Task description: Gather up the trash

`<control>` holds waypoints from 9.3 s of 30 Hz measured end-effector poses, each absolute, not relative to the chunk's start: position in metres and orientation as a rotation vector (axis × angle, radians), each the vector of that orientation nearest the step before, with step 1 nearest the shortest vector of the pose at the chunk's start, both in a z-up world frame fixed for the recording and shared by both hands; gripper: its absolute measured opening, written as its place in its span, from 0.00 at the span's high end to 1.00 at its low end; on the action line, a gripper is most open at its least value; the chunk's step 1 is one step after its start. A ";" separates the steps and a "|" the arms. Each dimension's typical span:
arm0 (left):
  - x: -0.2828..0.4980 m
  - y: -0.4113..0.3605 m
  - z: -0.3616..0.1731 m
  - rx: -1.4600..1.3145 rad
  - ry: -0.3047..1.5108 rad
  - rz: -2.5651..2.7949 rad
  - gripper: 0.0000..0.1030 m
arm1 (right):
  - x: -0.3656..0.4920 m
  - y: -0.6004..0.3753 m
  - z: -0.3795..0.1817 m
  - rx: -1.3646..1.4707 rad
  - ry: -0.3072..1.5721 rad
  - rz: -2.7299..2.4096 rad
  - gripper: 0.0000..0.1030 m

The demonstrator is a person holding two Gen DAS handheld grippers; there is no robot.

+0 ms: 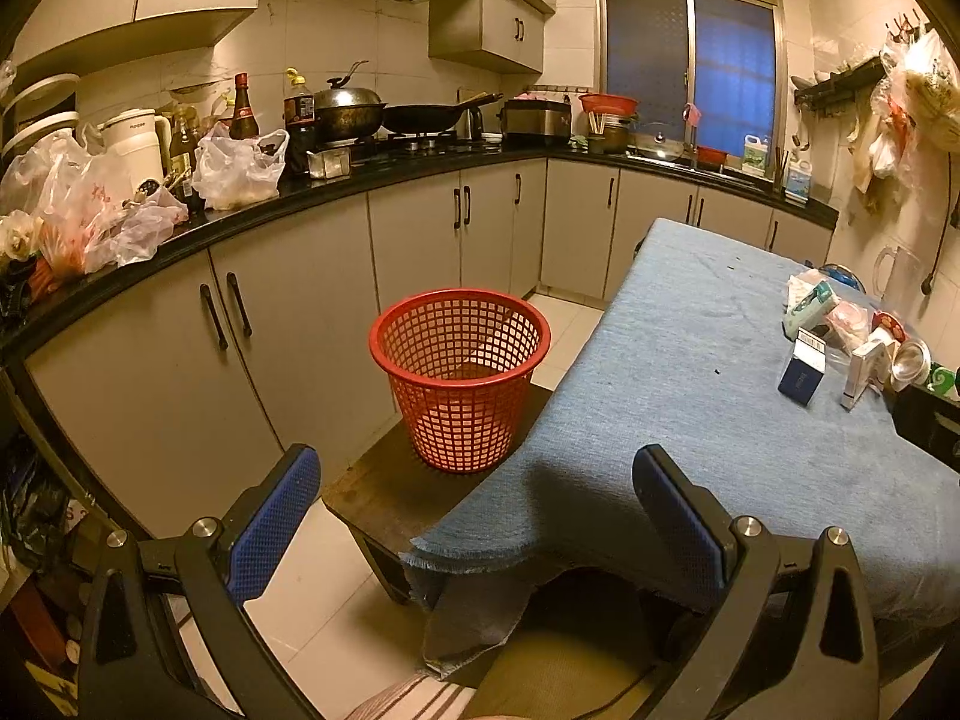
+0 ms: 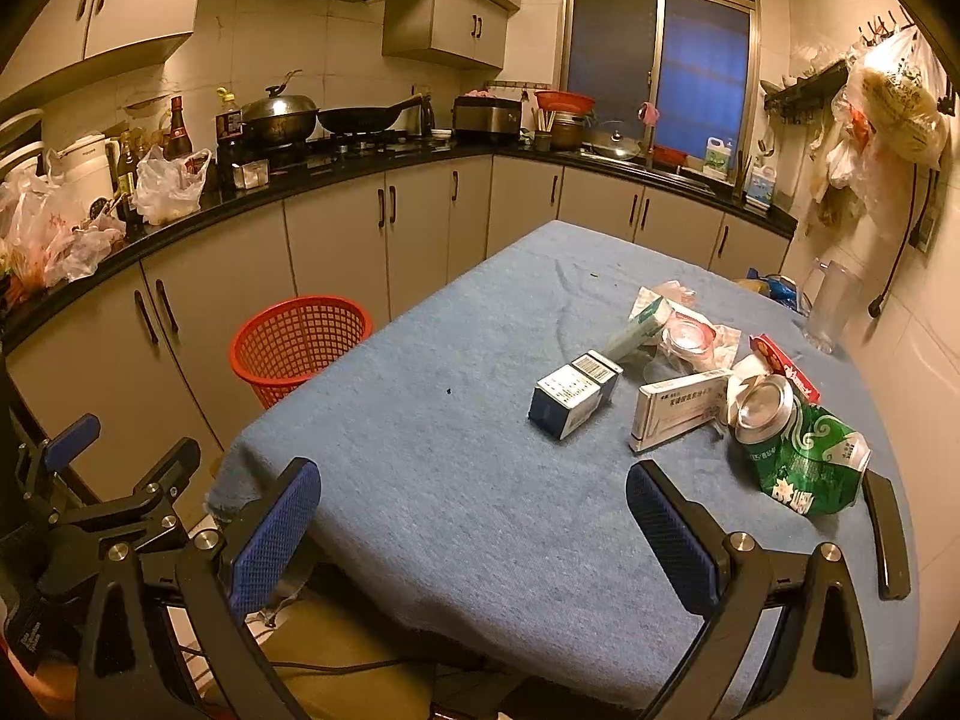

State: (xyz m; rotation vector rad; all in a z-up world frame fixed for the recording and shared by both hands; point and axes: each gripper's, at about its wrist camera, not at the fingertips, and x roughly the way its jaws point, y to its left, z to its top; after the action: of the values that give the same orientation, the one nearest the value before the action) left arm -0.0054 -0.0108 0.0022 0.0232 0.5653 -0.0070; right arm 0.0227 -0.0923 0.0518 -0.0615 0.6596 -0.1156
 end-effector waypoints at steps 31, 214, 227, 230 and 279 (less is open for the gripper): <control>-0.009 -0.017 0.006 0.038 0.547 -0.019 0.00 | 0.023 -0.101 0.047 -0.039 0.677 -0.125 0.00; 0.312 0.085 -0.099 -0.128 0.929 -0.217 0.50 | 0.410 -0.019 -0.040 -0.006 1.074 0.096 0.41; 0.299 0.102 -0.086 -0.142 0.895 -0.208 0.50 | 0.422 0.008 -0.069 -0.042 1.181 0.141 0.38; 0.298 0.101 -0.085 -0.145 0.892 -0.204 0.50 | 0.422 0.006 -0.069 -0.035 1.185 0.143 0.37; 0.148 -0.173 0.027 0.206 0.725 -0.694 0.39 | 0.075 -0.347 0.036 0.419 0.733 -0.198 0.33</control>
State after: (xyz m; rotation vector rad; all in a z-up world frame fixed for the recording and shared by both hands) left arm 0.1480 -0.1731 0.0274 0.2063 0.7251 -0.6939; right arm 0.0754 -0.3471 0.0364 0.4187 0.7331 -0.1981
